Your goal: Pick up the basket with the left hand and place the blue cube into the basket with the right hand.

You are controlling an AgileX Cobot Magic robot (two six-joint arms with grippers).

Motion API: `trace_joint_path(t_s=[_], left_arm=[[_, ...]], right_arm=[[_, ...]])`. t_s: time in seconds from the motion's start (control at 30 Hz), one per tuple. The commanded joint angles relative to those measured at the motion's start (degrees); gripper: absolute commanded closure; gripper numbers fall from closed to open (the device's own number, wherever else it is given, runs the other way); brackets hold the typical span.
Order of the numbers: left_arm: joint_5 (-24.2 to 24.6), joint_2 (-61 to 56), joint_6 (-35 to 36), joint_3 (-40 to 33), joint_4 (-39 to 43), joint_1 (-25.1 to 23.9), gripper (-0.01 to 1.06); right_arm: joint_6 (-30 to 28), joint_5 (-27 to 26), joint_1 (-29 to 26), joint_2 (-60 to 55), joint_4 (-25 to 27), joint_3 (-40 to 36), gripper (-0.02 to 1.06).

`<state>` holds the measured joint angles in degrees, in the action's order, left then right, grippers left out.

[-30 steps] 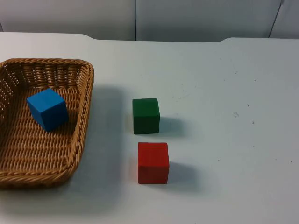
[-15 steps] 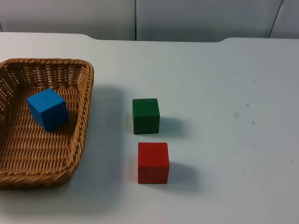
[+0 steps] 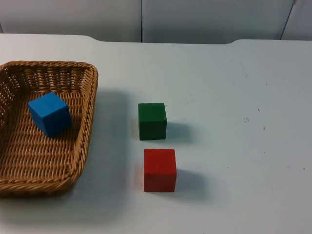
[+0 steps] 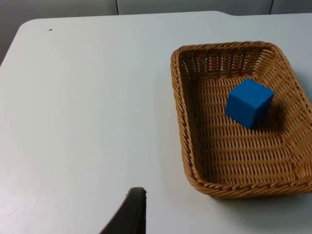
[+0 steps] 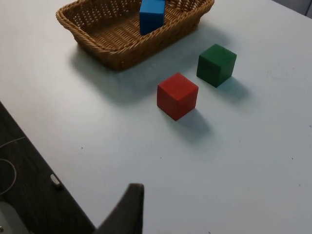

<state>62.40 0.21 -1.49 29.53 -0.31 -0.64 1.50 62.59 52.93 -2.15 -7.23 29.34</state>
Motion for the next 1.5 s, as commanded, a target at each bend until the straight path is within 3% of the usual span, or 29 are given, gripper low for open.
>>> trace_joint_path(t_s=[0.0, 0.33, 0.47, 0.63, 0.67, 0.97, 1.17, 1.47], left_arm=[[-0.64, -0.21, 0.01, -0.11, -0.49, 0.14, 0.07], [-0.64, -0.21, 0.01, -0.11, -0.35, 0.14, 0.07], [-0.64, -0.21, 0.01, -0.11, -0.46, 0.14, 0.07], [-0.64, -0.21, 0.01, -0.11, -0.46, 0.14, 0.07], [-0.64, -0.21, 0.01, -0.11, -0.46, 0.14, 0.07], [-0.64, -0.21, 0.01, -0.11, -0.46, 0.14, 0.07], [-0.64, -0.21, 0.01, -0.11, -0.46, 0.14, 0.07], [-0.64, -0.21, 0.01, -0.11, -0.46, 0.14, 0.07]], right_arm=[[-0.15, -0.98, 0.19, 0.13, 0.15, -0.26, 0.0], [-0.04, -1.24, -1.6, 2.15, -0.33, -0.14, 0.0], [-0.04, -1.22, -6.36, 2.15, -0.37, -0.14, 0.0], [-0.04, -1.22, -17.57, 2.15, -0.37, -0.14, 0.0], [-0.04, -1.22, -17.57, 2.15, -0.37, -0.14, 0.0], [-0.04, -1.22, -38.09, 2.15, -0.26, -0.14, 0.0], [-0.04, -1.22, -45.55, 2.15, -0.36, -0.14, 0.0], [-0.04, -1.22, -48.47, 2.15, -0.24, -0.14, 0.0]])
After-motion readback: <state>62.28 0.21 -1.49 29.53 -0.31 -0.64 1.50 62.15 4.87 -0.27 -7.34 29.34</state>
